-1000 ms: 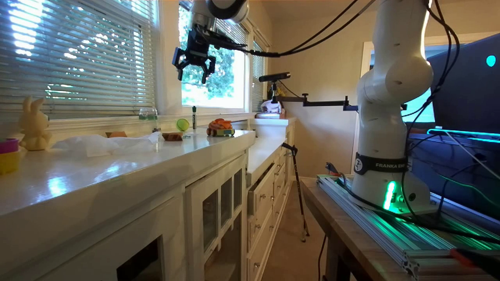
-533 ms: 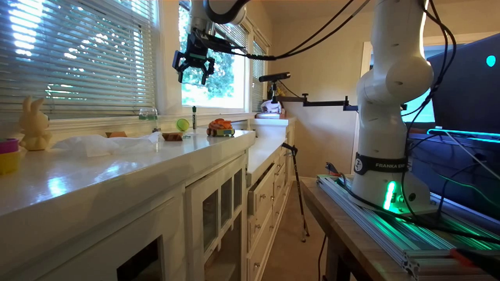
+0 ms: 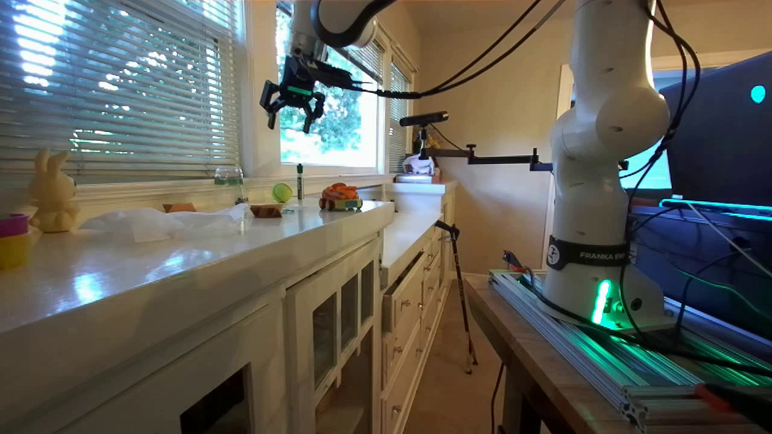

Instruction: Move the tennis bowl to the left

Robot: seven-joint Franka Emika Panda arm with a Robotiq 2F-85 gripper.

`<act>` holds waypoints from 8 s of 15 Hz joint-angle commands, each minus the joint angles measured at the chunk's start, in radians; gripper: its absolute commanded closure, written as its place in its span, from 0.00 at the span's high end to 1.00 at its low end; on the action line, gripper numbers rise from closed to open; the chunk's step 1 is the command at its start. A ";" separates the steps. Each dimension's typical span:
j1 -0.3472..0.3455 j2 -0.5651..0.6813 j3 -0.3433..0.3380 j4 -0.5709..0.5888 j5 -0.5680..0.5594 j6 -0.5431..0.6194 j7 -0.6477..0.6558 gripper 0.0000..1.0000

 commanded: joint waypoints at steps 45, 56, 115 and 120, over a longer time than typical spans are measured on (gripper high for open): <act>-0.064 0.739 -0.168 0.767 0.197 -0.179 -0.251 1.00; -0.063 0.774 -0.212 0.785 0.181 -0.149 -0.204 1.00; 0.072 0.073 0.006 0.298 0.349 -0.793 -0.800 0.40; 0.096 0.115 0.016 0.224 0.256 -0.801 -0.810 0.40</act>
